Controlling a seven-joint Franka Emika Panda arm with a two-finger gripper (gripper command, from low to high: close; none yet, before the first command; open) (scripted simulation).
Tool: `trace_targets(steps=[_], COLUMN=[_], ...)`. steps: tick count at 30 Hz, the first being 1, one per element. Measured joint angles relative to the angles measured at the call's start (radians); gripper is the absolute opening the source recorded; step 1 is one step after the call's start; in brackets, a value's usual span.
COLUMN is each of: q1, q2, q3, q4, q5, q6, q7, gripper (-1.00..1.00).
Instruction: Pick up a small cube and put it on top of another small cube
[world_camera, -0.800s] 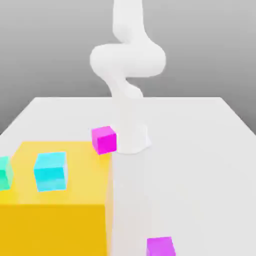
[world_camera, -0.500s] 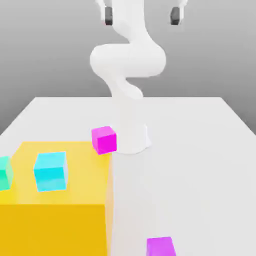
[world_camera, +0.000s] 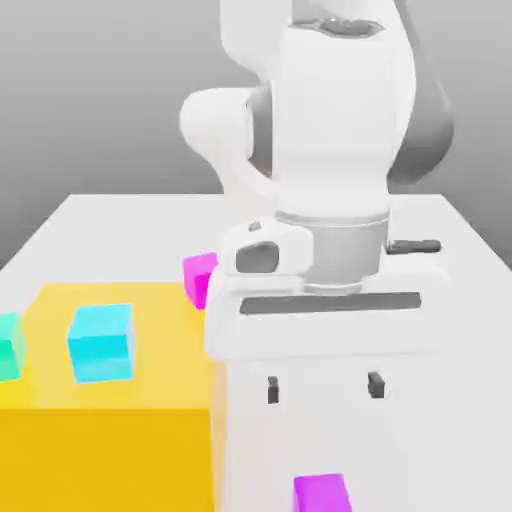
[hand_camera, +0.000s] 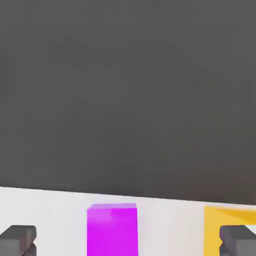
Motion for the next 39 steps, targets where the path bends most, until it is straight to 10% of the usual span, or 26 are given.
trace_targets(steps=[8, 9, 17, 39], q1=[0.027, 0.029, 0.026, -0.103], q2=[0.290, 0.311, 0.284, -0.406], q3=[-0.014, -0.016, -0.013, -0.030], q4=[0.022, 0.026, 0.021, -0.109], q5=[-0.024, -0.026, -0.024, 0.055], q6=[0.161, 0.177, 0.156, -0.482], q7=[0.021, 0.023, 0.022, -0.220], gripper=[0.00, -1.00, -1.00, -1.00])
